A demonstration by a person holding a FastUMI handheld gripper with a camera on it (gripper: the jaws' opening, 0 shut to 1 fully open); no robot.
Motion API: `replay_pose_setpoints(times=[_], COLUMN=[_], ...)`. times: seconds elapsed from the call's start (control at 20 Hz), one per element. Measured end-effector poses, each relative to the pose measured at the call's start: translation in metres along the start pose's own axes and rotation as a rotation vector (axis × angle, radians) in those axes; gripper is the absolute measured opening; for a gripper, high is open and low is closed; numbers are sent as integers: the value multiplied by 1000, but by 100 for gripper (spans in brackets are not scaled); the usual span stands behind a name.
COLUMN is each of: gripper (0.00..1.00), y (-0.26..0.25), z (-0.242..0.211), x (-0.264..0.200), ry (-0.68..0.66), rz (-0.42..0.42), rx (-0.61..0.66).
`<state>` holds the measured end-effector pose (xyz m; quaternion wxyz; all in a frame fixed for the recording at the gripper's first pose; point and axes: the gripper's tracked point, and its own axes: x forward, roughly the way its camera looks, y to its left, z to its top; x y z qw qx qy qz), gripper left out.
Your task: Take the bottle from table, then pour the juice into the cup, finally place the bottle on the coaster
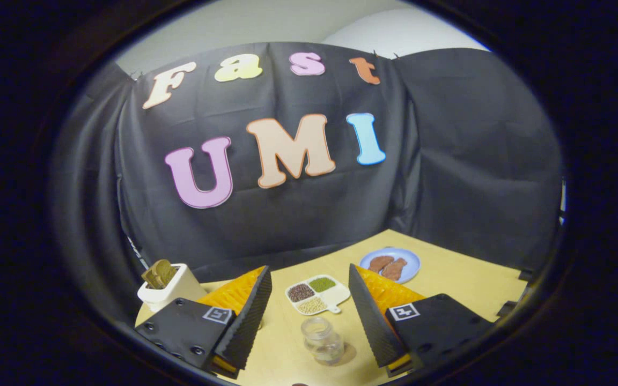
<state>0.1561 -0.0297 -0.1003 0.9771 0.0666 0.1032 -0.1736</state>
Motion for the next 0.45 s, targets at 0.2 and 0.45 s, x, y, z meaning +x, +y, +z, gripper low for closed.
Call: replay_pose_setpoints(times=[0.2, 0.45], gripper=[90, 90], y=[-3, -12], z=[47, 87], x=[-22, -46], ry=[-78, -154], rz=[28, 66], rx=[-16, 6])
